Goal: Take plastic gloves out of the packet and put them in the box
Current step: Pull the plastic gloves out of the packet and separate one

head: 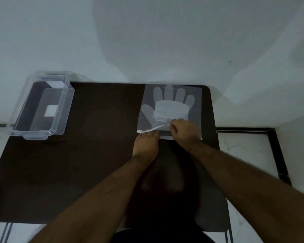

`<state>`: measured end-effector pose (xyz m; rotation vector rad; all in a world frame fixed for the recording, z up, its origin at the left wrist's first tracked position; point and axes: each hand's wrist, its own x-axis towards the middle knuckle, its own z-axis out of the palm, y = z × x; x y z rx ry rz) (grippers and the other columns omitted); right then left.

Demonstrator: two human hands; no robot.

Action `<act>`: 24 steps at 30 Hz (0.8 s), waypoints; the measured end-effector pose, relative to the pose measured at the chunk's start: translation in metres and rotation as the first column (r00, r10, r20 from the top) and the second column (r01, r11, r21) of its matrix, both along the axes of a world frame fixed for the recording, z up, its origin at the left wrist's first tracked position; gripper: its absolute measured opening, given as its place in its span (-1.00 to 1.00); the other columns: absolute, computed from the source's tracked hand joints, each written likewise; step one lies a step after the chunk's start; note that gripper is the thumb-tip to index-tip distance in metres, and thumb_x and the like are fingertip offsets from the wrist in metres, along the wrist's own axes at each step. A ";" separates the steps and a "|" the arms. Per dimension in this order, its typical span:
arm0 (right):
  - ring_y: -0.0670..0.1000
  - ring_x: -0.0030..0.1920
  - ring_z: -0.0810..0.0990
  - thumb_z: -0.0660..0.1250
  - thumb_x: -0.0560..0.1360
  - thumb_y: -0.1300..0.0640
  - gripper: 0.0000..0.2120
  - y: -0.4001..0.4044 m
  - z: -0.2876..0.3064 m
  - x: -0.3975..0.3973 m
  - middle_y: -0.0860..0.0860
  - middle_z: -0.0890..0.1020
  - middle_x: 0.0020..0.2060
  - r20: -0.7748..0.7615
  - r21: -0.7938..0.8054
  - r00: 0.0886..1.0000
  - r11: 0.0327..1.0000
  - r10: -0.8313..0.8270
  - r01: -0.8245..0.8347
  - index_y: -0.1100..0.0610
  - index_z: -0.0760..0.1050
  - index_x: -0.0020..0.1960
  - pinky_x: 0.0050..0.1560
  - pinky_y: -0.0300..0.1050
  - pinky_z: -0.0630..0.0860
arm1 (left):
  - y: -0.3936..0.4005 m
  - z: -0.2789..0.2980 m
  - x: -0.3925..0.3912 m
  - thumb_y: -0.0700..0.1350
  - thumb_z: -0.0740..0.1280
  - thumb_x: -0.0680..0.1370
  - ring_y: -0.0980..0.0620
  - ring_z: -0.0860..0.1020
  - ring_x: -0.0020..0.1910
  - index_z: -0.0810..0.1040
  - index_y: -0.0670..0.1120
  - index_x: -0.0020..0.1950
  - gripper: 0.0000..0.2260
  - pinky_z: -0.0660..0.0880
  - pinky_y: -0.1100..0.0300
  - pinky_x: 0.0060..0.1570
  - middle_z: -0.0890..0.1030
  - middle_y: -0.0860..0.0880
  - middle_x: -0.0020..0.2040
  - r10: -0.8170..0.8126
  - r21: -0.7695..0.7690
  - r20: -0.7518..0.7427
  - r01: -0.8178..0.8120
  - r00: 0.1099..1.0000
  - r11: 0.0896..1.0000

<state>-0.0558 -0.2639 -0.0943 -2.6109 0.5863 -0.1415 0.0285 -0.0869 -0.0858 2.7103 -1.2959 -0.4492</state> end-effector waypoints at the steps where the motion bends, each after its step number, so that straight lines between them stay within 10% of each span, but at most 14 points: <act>1: -0.06 -0.21 0.53 0.26 0.68 0.02 -0.79 0.000 0.001 0.002 -0.01 0.62 -0.19 0.002 0.001 1.000 1.000 0.001 -0.001 0.06 0.57 -0.07 -0.09 -0.06 0.58 | -0.002 0.001 0.002 -0.11 0.27 0.69 -0.07 0.66 0.23 0.60 -0.04 0.36 -0.74 0.58 -0.03 0.27 0.69 -0.05 0.27 -0.002 0.018 0.005 0.002 1.000 1.000; 24: 0.02 -0.19 0.52 0.23 0.69 0.03 -0.77 -0.019 0.009 0.036 0.02 0.58 -0.18 0.024 0.035 0.994 0.994 -0.102 0.101 0.11 0.57 -0.04 -0.18 -0.07 0.37 | -0.049 0.002 0.042 -0.07 0.30 0.72 -0.12 0.68 0.13 0.63 -0.06 0.20 -0.85 0.65 -0.05 0.09 0.69 -0.11 0.17 -0.186 0.221 0.090 0.162 0.978 0.962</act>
